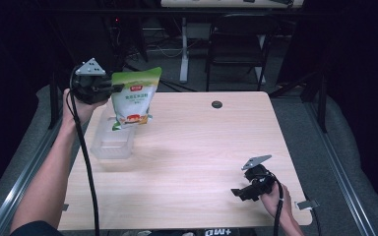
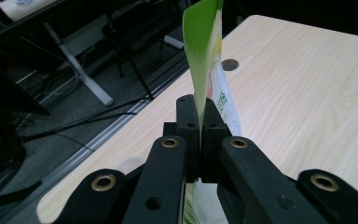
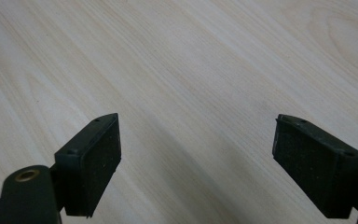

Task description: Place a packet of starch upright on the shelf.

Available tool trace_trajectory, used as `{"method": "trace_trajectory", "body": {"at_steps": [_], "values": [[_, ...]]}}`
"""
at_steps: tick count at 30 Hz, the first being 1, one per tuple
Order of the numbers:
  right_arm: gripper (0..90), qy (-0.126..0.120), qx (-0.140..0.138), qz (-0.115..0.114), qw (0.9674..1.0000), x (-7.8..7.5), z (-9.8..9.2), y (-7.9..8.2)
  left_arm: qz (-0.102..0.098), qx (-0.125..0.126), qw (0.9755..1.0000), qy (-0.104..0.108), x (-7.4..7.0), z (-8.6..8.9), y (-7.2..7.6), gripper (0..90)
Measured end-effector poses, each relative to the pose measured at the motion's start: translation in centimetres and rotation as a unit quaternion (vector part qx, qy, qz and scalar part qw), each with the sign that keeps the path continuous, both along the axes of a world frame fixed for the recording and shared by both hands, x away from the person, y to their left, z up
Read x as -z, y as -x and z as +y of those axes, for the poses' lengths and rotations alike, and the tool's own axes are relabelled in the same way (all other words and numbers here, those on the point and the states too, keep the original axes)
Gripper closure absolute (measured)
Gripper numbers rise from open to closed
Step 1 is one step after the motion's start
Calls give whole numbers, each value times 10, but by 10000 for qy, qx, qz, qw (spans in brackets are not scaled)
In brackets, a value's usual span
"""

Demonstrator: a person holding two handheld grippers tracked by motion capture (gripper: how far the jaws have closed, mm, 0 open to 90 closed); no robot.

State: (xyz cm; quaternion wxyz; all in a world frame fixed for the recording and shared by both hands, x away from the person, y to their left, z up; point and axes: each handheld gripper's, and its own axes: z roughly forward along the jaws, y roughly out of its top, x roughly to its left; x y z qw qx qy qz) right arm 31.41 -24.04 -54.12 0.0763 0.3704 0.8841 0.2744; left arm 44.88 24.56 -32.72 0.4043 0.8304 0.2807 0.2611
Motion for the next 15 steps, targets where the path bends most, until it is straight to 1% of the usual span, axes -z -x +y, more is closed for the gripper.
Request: {"method": "trace_trajectory", "body": {"at_steps": [1, 2, 3, 8, 9, 12, 13, 14, 15], "values": [[148, 1, 2, -1, 10000, 0, 0, 0, -44, -43, 10000, -40, -2, 2, -1, 900], [148, 62, -21, 10, 10000, -1, -1, 0, -62, -73, 9999, -30, -2, 4, -2, 900], [148, -47, 9, 36, 10000, 0, -1, 0, -84, -121, 9999, -15, -3, 6, -3, 900], [148, -50, -15, 30, 10000, 1, -1, -1, -147, -269, 9995, -88, -3, 16, -9, 900], [148, -34, -3, 21, 10000, 1, -1, -1, -209, -309, 9992, -141, -2, 18, -11, 900], [147, -63, 17, 35, 10000, 1, 0, 0, -280, -385, 9987, -153, 0, 23, -14, 900], [147, -66, 32, 35, 10000, 1, 0, 0, -333, -427, 9984, -162, 0, 26, -16, 900], [148, -65, 38, 40, 10000, 1, -1, 0, -334, -460, 9983, -154, 1, 28, -17, 900], [148, -60, 52, 31, 10000, 1, 0, 0, -347, -523, 9980, -98, 2, 31, -18, 900]]}}
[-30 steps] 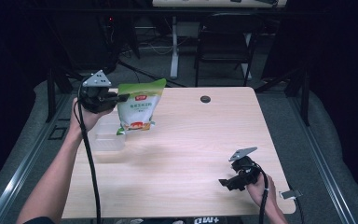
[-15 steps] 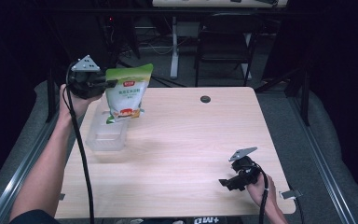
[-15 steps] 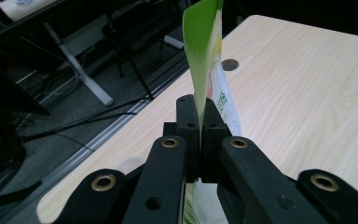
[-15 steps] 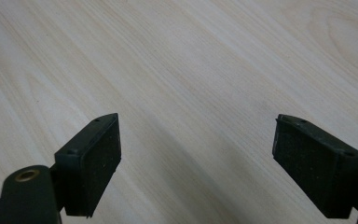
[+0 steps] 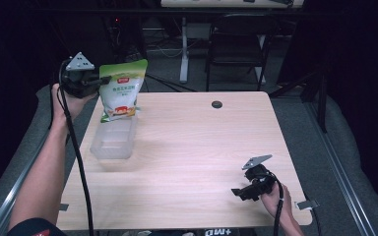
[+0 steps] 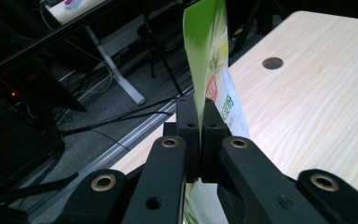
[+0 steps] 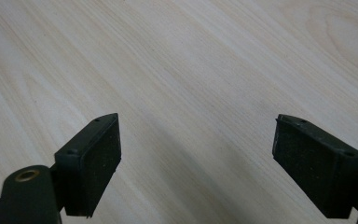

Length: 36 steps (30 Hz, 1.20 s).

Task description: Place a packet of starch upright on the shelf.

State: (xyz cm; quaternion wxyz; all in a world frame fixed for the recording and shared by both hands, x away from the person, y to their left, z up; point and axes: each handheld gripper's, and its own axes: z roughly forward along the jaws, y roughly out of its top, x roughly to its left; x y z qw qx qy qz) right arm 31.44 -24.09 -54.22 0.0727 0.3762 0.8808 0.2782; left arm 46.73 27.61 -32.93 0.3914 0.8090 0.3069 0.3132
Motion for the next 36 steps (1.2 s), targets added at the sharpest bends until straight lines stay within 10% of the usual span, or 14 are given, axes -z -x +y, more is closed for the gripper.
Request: {"method": "trace_trajectory", "body": {"at_steps": [36], "values": [[148, -5, -2, 6, 10000, 0, 0, 1, -288, -495, 9969, -537, 63, 14, -48, 900]]}}
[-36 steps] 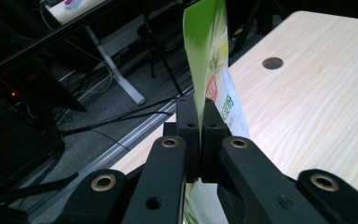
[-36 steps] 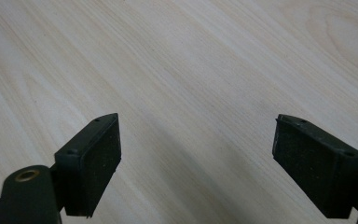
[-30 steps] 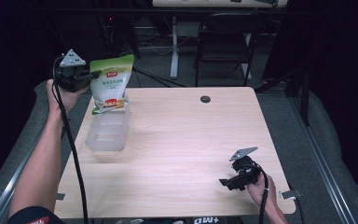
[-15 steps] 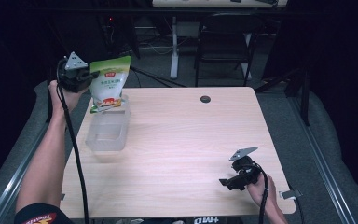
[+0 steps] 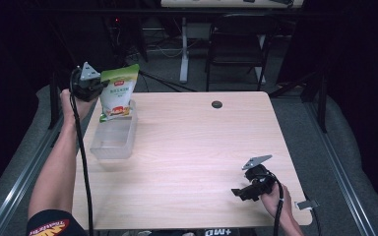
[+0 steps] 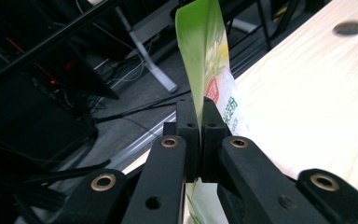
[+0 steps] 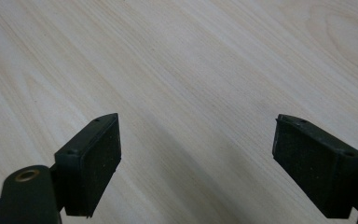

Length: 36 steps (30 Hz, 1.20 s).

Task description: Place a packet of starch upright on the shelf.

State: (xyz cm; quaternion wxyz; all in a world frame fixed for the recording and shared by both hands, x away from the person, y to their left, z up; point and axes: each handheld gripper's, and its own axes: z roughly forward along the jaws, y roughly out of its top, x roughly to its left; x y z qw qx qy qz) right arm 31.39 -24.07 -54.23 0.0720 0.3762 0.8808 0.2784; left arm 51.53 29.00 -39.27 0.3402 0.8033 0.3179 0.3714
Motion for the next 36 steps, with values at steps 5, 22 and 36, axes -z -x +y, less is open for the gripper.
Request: {"method": "trace_trajectory", "body": {"at_steps": [5, 22, 36], "values": [[148, -1, -4, -14, 10000, 0, 0, 0, 19, 6, 9999, -140, 10, -1, -5, 900], [148, -12, 105, -22, 9999, 1, 0, 1, -273, 122, 9962, -815, 25, -10, -23, 900], [148, 10, 29, -9, 10000, 1, 0, 1, 121, -336, 9993, -74, 44, -1, -26, 898]]}}
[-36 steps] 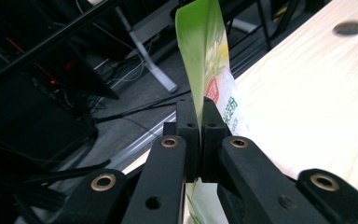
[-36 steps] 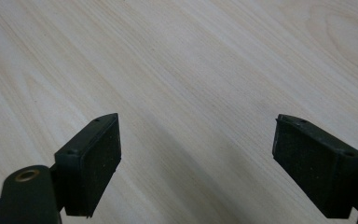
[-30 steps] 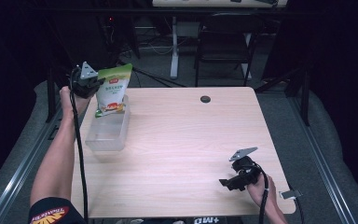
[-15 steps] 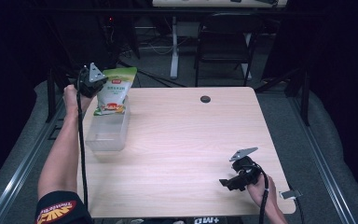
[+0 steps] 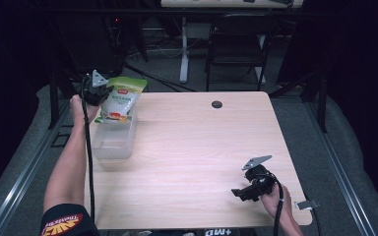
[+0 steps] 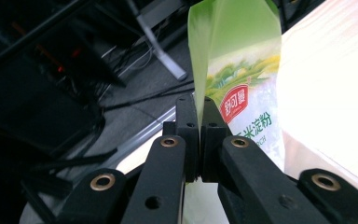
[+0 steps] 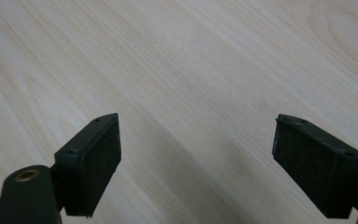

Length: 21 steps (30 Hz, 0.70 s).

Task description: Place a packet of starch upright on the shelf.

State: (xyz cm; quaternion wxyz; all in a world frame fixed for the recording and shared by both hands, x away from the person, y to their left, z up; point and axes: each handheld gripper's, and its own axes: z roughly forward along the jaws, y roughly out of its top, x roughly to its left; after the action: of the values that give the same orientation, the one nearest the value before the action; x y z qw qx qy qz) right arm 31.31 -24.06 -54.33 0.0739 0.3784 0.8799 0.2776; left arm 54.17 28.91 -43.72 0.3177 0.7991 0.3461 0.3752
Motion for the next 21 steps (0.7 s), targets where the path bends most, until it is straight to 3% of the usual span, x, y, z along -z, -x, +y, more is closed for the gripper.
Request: {"method": "trace_trajectory", "body": {"at_steps": [4, 8, 11, 14, 21], "values": [[148, -1, 4, 8, 10000, 0, 0, 1, 153, -158, 9996, 171, 5, 3, -1, 898], [147, 0, -11, 6, 10000, 0, -1, 0, 204, -136, 9987, 450, 7, 11, 2, 883], [148, 0, 2, 18, 10000, 0, 0, 0, 243, -112, 9989, 372, 6, 11, 2, 787], [148, 47, -11, 16, 10000, -1, 0, 0, 408, -98, 9981, 458, 3, 10, -2, 679], [148, 14, 16, 15, 10000, 0, 0, 0, 379, -71, 9984, 417, -6, 3, -6, 594]]}}
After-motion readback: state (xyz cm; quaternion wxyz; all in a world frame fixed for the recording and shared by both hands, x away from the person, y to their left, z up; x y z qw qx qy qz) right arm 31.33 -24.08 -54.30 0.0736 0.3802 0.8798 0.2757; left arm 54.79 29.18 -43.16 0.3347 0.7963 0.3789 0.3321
